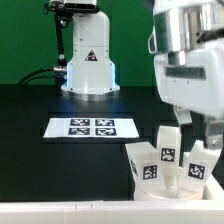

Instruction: Assemble stool

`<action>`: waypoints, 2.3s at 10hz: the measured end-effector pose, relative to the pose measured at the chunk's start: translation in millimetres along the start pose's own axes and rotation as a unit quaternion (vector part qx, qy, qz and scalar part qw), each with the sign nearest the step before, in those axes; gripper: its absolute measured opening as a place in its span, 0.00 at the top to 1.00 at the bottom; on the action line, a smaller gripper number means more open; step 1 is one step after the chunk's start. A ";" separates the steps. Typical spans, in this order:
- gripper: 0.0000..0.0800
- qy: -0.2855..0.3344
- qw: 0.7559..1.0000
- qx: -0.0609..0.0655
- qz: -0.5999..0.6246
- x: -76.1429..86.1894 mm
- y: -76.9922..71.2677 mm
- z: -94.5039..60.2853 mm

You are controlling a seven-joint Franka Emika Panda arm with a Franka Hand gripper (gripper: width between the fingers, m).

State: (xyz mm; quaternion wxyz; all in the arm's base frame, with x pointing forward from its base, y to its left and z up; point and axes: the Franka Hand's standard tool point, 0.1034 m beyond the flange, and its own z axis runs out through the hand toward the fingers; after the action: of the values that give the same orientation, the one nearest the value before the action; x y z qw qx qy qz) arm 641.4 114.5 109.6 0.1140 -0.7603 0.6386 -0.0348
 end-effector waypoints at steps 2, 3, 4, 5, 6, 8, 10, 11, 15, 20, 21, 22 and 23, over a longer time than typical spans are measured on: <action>0.19 0.001 0.994 0.001 -0.114 -3.5 -0.3 -3.2; 0.19 0.001 0.991 0.000 -0.135 -2.6 0.0 -2.8; 0.19 0.004 0.979 -0.002 -0.204 -3.1 -0.1 -2.6; 0.19 0.007 0.961 -0.004 -0.278 -5.9 -0.5 -2.3; 0.19 0.012 0.926 -0.008 -0.378 -8.1 -3.3 -3.8; 0.19 -0.010 0.853 -0.028 -0.521 -9.1 -1.5 -0.8; 0.19 -0.006 0.834 -0.029 -0.551 -5.8 -2.3 -1.0; 0.19 -0.004 0.808 -0.032 -0.588 -3.6 -2.1 -1.0; 0.19 -0.046 0.577 -0.088 -0.811 -18.8 8.9 17.3; 0.19 -0.038 0.435 -0.101 -0.894 -7.9 6.9 21.4; 0.19 -0.044 0.387 -0.106 -0.915 -5.3 9.9 26.5; 0.19 -0.050 0.359 -0.107 -0.926 3.0 9.6 25.2; 0.19 -0.047 0.379 -0.108 -0.918 5.6 9.5 25.1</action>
Offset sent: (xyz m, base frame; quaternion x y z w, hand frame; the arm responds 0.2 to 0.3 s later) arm 0.0000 0.0000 0.0000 0.0000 0.0000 -0.1938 0.9810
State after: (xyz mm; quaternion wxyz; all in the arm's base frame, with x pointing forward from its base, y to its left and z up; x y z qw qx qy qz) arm 638.2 110.7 82.6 -0.0407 -0.8884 -0.4571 -0.0131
